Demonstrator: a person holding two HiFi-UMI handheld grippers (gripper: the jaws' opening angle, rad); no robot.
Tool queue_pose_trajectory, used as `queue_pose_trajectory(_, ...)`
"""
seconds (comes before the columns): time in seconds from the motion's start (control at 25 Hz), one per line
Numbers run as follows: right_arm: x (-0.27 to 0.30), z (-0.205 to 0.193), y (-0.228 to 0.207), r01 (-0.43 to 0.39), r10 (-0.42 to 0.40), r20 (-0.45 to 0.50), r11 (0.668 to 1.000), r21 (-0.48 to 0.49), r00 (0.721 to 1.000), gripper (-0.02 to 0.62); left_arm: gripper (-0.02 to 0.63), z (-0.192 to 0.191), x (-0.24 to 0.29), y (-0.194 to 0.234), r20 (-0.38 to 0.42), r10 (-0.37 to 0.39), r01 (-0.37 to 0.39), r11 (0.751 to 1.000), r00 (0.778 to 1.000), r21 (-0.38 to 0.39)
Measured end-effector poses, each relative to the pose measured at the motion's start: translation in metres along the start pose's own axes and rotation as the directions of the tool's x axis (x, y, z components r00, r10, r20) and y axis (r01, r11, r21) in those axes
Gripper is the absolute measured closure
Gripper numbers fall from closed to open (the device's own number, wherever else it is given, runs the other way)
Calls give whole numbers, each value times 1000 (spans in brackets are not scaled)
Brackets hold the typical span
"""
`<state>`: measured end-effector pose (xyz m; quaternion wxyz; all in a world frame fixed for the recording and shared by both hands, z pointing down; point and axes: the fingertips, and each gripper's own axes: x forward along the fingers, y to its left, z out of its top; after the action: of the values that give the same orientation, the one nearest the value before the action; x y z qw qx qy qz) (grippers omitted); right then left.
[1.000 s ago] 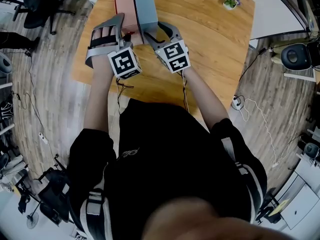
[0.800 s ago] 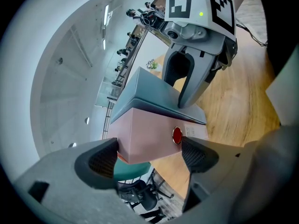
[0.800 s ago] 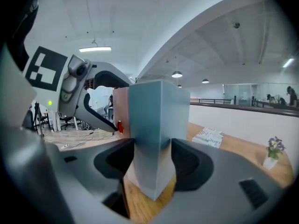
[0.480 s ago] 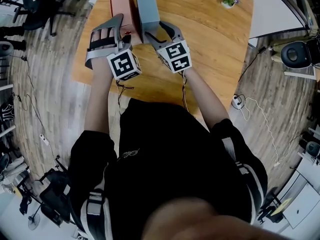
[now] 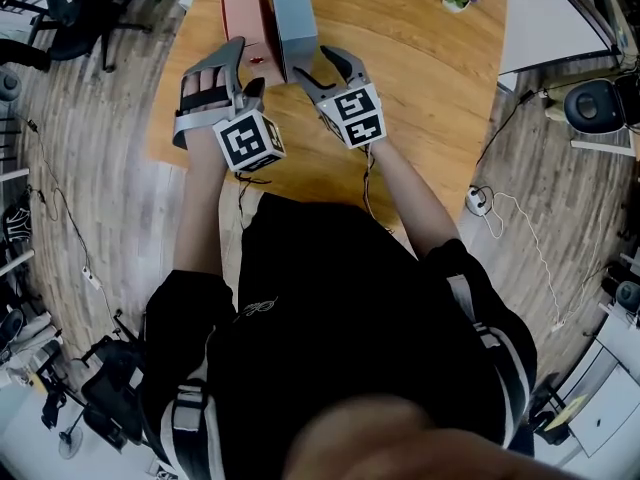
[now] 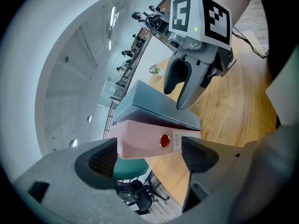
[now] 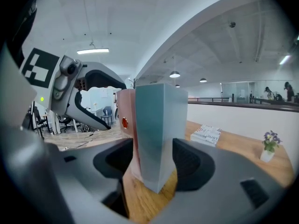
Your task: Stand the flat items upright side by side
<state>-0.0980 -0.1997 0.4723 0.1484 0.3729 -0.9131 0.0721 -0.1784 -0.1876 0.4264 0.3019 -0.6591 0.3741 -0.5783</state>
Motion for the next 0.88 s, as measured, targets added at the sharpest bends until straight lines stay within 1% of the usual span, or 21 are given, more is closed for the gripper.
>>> queue_pose_trajectory(0.16, -10, -8, 4, 4, -4, -7, 1000, 7, 1000, 327, 167, -9, -12, -8, -19, -7, 6, 1000, 1000, -21)
queue_pose_trajectory(0.28, -20, -14, 4, 11, -11, -12, 1000, 16, 1000, 327, 167, -12, -22, -12, -30, -14, 12, 998, 999, -61)
queue_pose_trajectory(0.36, -26, -19, 2, 23, -22, -12, 999, 33, 1000, 327, 167, -14, -28, -18, -25, -30, 27, 993, 999, -116)
queue_pose_trajectory(0.4, -28, -21, 0, 30, -30, -12, 998, 46, 999, 327, 167, -14, -29, -23, -11, -41, 39, 987, 999, -159)
queue_pose_trajectory(0.44, -31, -24, -1, 39, -38, -12, 997, 60, 999, 330, 167, -14, -30, -28, 11, -55, 57, 974, 998, -218)
queue_pose_trajectory(0.48, -32, -26, -3, 48, -47, -12, 996, 70, 999, 334, 167, -14, -30, -34, 39, -74, 82, 954, 996, -287)
queue_pose_trajectory(0.52, -34, -29, -4, 59, -59, -14, 996, 73, 998, 336, 169, -13, -28, -42, 71, -96, 116, 928, 993, -355)
queue_pose_trajectory(0.56, -36, -32, -6, 76, -75, -16, 995, 68, 997, 341, 175, -12, -25, -52, 106, -121, 155, 896, 987, -415)
queue_pose_trajectory(0.6, -39, -34, -8, 101, -100, -22, 993, 54, 995, 360, 185, -11, -21, -64, 140, -149, 198, 861, 979, -468)
queue_pose_trajectory(0.64, -44, -37, -12, 136, -135, -33, 990, 32, 990, 400, 206, -8, -18, -77, 171, -176, 240, 820, 969, -519)
queue_pose_trajectory(0.68, -50, -40, -15, 176, -175, -49, 984, 3, 983, 452, 270, -4, -16, -89, 199, -200, 280, 773, 959, -570)
queue_pose_trajectory(0.76, -62, -47, -23, 251, -255, -90, 966, -62, 963, 524, 412, 5, -9, -112, 251, -234, 343, 676, 939, -652)
queue_pose_trajectory(0.8, -68, -52, -27, 278, -286, -108, 957, -81, 952, 564, 461, 12, -5, -122, 276, -244, 368, 638, 930, -676)
queue_pose_trajectory(0.84, -73, -57, -30, 296, -306, -122, 951, -90, 944, 588, 490, 19, 1, -130, 299, -253, 392, 606, 920, -693)
queue_pose_trajectory(0.88, -76, -63, -31, 307, -318, -135, 947, -96, 939, 588, 513, 26, 5, -139, 320, -264, 415, 575, 910, -705)
